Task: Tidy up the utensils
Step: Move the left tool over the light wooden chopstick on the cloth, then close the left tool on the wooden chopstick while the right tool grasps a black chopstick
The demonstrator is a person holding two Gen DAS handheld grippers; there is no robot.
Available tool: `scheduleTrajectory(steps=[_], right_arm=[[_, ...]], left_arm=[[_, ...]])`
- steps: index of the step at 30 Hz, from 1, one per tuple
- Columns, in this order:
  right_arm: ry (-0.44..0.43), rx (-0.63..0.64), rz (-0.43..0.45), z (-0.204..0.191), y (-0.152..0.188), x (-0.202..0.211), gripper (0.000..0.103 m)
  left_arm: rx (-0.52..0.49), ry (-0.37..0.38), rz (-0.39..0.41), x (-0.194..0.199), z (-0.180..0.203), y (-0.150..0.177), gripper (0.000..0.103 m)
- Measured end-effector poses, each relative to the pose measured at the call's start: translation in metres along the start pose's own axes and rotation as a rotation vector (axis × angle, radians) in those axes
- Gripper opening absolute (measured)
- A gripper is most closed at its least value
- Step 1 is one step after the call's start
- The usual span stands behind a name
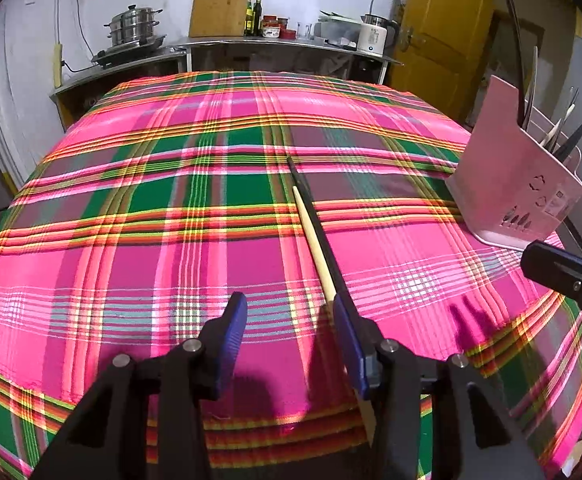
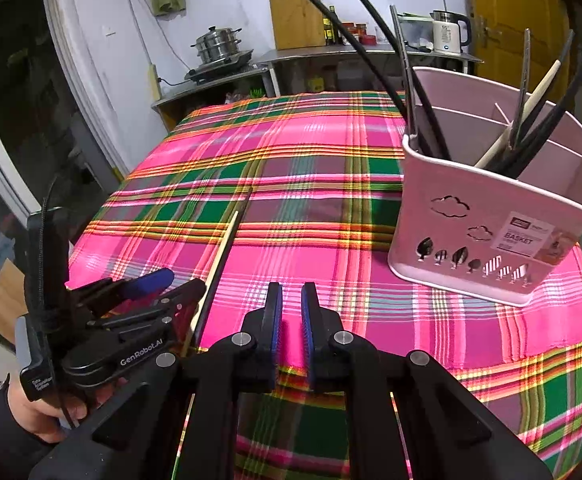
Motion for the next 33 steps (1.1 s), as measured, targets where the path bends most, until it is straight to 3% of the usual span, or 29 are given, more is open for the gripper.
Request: scheduleTrajectory(steps=[3,10,14,17,25,33], right_arm=[[-0.002,-0.003,-0.007,0.0,0.001,-0.002,0.01],[0.0,-0.002,-0.006,0.001,0.002,-0.001,0.01],[-0.006,0.005,-0.01,-0.004,0.0,-0.005,0.01],[-0.015,0.019,-0.013,-0.009,-0.003,-0.009,0.01],[-0.063,0.048,-0.046,-0.026,-0.012,-0.035,0.01],[-0.091,0.059,-0.095,-0.039,-0.019,-0.068,0.009]], left_arm=[[0.005,0.017,-0.006,-0.002,0.002,-0.003,0.048],[-0.065,-0.062,-0.006,-0.01,0.011,-0.008,0.047],[-0.024,-0.087,0.0,-0.007,0.0,-0.008,0.027],[0.026,-0.097,-0.002,-0.004,-0.016,-0.007,0.023],[0.126,0.001,-0.026,-0.006,-0.049,-0.018,0.023],[0.053,0.012,-0.034,-0.029,-0.048,-0.052,0.024]])
Point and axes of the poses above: each gripper's, at about its wrist camera, not at the fingertips, and x roughly against the way its jaws point, z to its right, y to its underside, the point moved 2 cm from there along -x, roughly the way its jaws point, and after that the axes turned 5 degrees about -z, right-handed, at the moved point
